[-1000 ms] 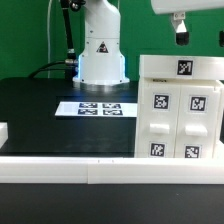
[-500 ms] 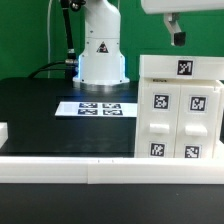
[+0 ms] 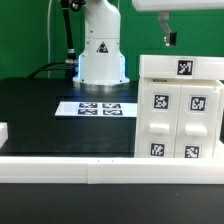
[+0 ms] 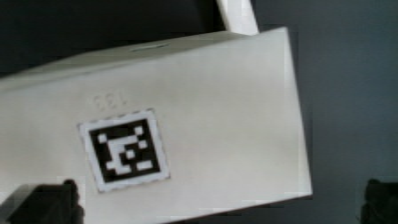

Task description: Assemble cabinet

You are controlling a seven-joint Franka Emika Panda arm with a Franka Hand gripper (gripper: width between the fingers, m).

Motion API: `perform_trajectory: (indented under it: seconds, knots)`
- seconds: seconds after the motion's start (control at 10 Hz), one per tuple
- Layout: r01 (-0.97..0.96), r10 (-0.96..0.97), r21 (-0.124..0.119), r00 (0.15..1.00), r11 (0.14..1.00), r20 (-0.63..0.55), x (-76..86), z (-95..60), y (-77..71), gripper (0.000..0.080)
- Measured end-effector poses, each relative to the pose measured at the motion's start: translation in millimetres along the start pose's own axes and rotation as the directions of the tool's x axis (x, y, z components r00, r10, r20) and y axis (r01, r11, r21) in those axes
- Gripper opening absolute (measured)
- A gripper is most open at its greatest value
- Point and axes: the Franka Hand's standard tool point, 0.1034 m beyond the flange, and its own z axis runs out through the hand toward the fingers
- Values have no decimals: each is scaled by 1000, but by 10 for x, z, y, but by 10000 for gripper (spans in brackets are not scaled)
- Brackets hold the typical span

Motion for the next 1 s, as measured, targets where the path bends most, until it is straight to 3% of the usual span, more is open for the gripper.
perform_trajectory:
  seconds: [0.3,0.4,0.7,0.8,1.0]
  knots:
    - [351,-350,1,935,936,59,-11,30,-33,797]
    - [419,-418,13,902,908,111,-38,51,-26,797]
    - [593,-592,34,799,805,106,-17,59,1,797]
    - [655,-655,41,749,755,103,-11,59,14,797]
    - [829,-830,46,554,557,65,64,66,69,797]
